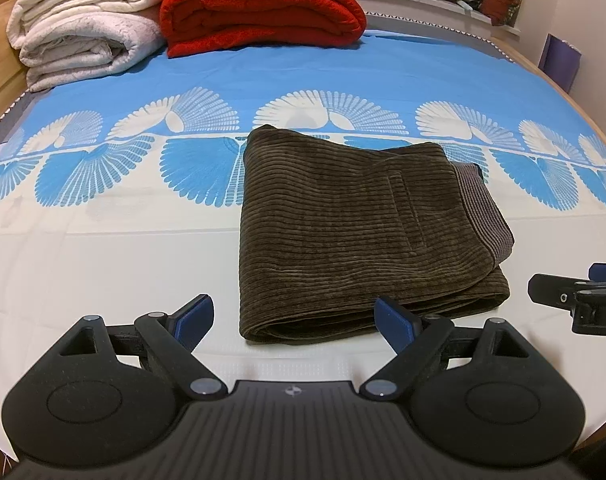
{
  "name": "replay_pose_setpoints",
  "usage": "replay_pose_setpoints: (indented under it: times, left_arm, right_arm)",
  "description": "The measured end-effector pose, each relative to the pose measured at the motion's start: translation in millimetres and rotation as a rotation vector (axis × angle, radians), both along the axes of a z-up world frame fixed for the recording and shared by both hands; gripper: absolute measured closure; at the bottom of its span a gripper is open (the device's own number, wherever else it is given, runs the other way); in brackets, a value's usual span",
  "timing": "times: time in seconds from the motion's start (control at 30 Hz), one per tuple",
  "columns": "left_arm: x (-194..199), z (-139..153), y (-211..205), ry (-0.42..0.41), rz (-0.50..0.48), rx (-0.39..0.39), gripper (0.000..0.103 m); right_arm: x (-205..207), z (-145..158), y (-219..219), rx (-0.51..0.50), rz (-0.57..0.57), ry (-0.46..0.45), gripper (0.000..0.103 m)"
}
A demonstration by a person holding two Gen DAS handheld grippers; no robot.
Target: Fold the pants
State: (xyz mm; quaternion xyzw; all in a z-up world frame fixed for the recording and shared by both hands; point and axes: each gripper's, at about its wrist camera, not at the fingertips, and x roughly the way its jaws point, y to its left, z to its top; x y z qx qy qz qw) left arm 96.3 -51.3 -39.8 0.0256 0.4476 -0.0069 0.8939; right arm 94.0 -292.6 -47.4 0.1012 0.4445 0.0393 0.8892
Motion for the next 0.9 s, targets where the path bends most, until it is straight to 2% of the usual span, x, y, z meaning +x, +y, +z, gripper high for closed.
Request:
replay_pose_setpoints:
  times: [0.9]
  left_arm:
    - [-2.7, 0.1, -1.9, -0.006, -0.027, 0.005, 0.012]
  right_arm:
    - [0.6, 0.1, -0.5, 0.006, 0.008, 0.001, 0.006]
